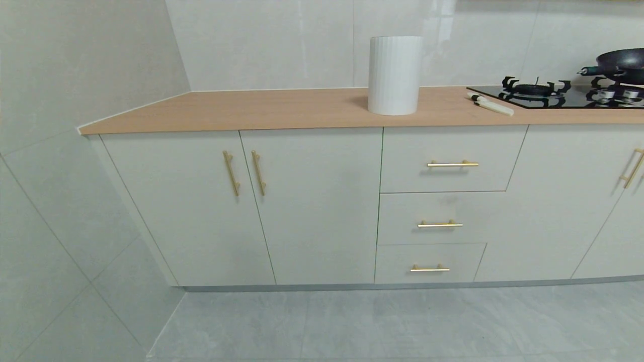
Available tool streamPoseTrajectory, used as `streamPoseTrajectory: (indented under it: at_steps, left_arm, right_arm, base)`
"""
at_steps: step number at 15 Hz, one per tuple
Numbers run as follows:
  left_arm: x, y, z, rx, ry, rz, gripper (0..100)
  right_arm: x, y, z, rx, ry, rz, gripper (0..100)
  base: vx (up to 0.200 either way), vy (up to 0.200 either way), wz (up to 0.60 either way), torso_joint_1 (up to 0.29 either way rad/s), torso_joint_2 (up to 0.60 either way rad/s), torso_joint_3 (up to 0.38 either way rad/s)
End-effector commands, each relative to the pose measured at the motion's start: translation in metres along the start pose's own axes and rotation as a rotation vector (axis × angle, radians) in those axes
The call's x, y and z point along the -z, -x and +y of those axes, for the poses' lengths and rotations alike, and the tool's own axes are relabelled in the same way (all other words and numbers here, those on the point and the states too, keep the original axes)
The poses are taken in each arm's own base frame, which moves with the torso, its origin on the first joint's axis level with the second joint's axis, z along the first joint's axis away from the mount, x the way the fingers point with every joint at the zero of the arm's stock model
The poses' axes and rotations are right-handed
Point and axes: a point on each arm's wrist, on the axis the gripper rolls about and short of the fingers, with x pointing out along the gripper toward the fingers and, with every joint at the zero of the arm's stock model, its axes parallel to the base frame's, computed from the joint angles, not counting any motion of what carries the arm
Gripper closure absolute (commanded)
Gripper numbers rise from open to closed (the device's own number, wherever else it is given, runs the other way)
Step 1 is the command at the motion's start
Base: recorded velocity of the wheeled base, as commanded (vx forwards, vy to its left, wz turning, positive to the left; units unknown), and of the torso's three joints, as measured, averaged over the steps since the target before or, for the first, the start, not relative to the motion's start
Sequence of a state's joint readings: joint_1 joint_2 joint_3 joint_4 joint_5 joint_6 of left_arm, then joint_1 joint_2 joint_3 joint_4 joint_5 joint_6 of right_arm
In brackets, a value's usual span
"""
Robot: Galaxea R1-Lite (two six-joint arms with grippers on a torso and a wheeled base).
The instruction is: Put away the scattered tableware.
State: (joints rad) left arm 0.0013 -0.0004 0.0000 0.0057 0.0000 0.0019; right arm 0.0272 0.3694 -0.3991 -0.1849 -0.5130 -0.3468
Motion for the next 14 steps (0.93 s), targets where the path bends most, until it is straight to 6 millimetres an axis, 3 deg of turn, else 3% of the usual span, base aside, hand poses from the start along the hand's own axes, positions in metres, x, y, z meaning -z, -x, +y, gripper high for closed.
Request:
streamPoseTrajectory:
  at_steps: [1,2,4,10,14]
  left_arm:
    - [0.0,0.0,0.0,0.0,0.0,0.001,0]
    - [0.0,0.0,0.0,0.0,0.0,0.001,0]
    - [0.0,0.0,0.0,0.0,0.0,0.001,0]
    - [0.0,0.0,0.0,0.0,-0.001,0.001,0]
    - [0.0,0.0,0.0,0.0,0.0,0.001,0]
  right_arm:
    - [0.031,0.049,-0.018,0.043,-0.039,-0.082,0]
    - [0.041,0.057,-0.018,0.044,-0.032,-0.075,0]
    - [0.062,0.051,-0.006,0.011,-0.049,-0.022,0]
    - [0.117,0.039,0.029,-0.363,-0.114,0.041,0]
    - [0.119,0.04,0.032,-0.458,-0.215,0.049,0]
  base:
    - [0.0,0.0,0.0,0.0,0.0,0.0]
    - [0.0,0.0,0.0,0.0,0.0,0.0]
    - [0.0,0.0,0.0,0.0,0.0,0.0]
    - [0.0,0.0,0.0,0.0,0.0,0.0]
    - [0.0,0.0,0.0,0.0,0.0,0.0]
